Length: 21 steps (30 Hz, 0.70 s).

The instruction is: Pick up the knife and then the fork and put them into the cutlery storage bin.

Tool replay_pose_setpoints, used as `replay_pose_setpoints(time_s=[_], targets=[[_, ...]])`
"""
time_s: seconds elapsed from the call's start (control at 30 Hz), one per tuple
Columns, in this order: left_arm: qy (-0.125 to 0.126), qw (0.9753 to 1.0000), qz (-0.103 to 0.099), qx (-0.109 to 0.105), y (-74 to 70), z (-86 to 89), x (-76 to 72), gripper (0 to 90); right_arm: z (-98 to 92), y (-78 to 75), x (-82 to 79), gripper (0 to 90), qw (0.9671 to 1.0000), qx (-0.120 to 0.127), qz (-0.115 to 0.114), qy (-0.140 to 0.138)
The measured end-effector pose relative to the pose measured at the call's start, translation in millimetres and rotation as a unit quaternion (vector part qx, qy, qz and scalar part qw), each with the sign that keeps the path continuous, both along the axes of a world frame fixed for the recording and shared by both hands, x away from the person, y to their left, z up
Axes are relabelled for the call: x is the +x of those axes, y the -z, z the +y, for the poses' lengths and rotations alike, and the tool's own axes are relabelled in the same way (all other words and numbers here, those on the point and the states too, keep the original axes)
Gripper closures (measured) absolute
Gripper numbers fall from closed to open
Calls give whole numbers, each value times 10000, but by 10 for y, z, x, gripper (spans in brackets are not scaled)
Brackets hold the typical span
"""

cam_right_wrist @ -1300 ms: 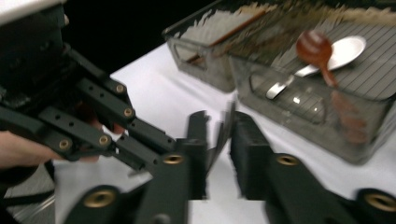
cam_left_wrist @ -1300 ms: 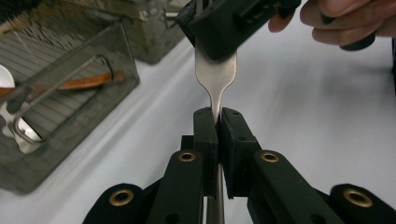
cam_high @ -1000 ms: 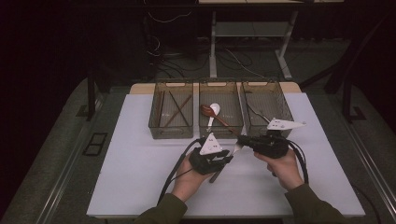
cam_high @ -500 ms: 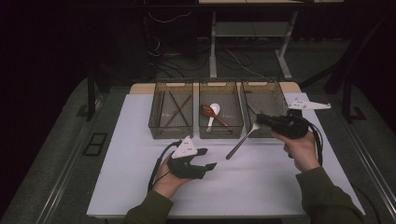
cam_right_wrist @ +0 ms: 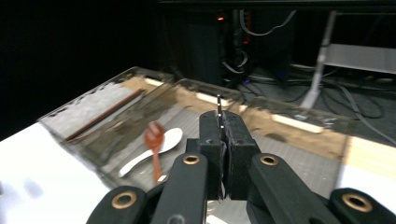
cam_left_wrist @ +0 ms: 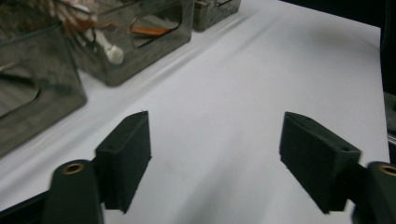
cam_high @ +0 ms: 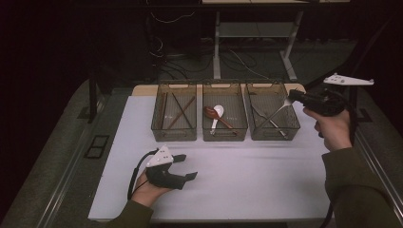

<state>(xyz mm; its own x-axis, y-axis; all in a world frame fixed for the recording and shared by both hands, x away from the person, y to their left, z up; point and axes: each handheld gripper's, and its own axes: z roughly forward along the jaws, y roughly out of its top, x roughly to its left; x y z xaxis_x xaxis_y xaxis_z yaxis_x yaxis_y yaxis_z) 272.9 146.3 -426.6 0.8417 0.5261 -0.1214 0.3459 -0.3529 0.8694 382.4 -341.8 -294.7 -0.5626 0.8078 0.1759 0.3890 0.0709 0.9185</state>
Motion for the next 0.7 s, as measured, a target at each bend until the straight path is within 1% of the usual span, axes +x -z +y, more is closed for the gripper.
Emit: replay_pose_setpoints(time_s=[0.13,0.2,0.27,0.33,0.4,0.53,0.63,0.7], targets=[[1,9999,109,54,59,83,-25,144,-141,-60,99,869,9996,-67,-34,265],[-62,9999,112,111,86,107,-29,124,-179,-57,151,869,9992,-124,-38,391],[-102,9998,108,132,105,119,-20,79,-200,-28,212,870,9985,-186,-14,508],[-141,9997,117,175,114,122,-12,38,-209,25,276,869,9981,-219,50,573],[-157,9996,148,194,125,119,-6,0,-197,95,343,869,9978,-222,164,608],[-160,9996,169,162,135,105,-10,0,-120,255,466,869,9970,-325,391,583],[-136,9996,169,183,135,98,-14,0,-49,391,540,868,9960,-431,568,546],[-121,9996,180,184,138,93,-18,0,-26,485,580,868,9954,-441,686,512]])
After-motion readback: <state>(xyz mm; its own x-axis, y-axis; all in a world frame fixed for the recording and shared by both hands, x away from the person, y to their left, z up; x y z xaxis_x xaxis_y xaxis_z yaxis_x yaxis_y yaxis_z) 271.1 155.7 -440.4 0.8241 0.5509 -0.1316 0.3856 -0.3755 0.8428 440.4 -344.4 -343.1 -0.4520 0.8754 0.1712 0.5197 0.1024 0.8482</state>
